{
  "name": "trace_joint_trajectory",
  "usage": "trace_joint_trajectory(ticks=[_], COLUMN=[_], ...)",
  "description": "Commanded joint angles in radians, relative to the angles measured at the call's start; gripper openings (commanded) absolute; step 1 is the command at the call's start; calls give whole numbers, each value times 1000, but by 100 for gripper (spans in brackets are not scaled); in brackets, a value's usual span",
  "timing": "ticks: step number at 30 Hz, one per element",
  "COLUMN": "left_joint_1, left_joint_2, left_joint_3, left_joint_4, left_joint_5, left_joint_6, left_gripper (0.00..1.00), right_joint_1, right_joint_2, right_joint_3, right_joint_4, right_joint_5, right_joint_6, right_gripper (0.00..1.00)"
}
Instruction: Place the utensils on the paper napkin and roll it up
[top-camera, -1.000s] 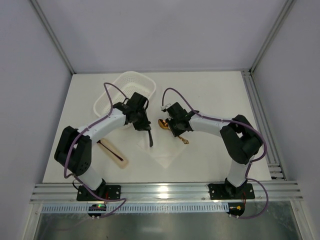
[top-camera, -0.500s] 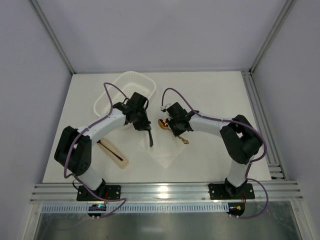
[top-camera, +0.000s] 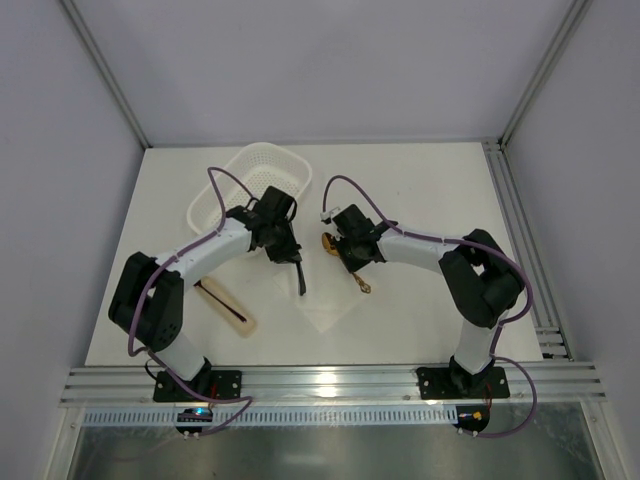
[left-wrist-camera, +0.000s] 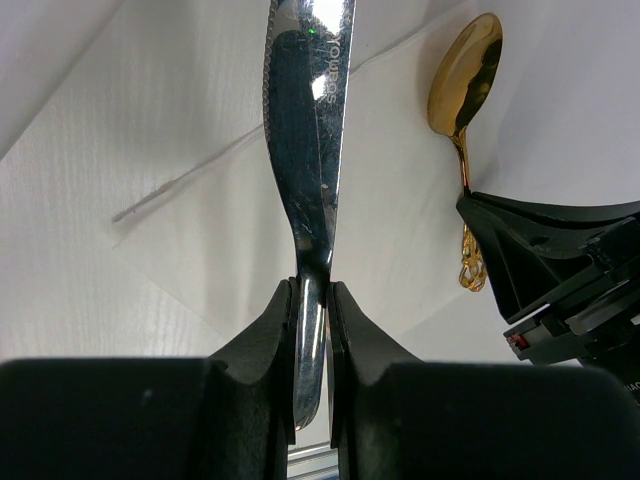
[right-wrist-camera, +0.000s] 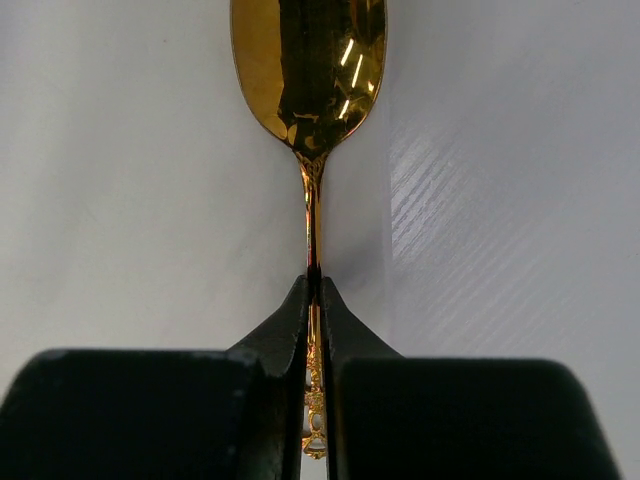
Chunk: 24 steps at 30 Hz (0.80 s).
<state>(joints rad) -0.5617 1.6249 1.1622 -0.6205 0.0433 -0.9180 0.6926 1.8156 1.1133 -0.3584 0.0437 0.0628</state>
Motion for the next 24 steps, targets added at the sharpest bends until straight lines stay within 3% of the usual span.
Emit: trace_joint_trajectory(ticks=[1,12,24], left_joint_1=[2,-1,-29], left_joint_2=[-43,-27,27], left_joint_3=[4,4,22], left_joint_4=[38,96,136], left_joint_5=[3,32,38], left_joint_6=[-16,5,31], left_gripper=[0,0,0], right_joint_1=[2,2,1], right_joint_2=[11,-42,-48], right_joint_3=[23,74,88], right_joint_4=[18,-30,-37], right_joint_5=[4,-8,-4], right_joint_6=[0,49,262], right_gripper=[4,4,4])
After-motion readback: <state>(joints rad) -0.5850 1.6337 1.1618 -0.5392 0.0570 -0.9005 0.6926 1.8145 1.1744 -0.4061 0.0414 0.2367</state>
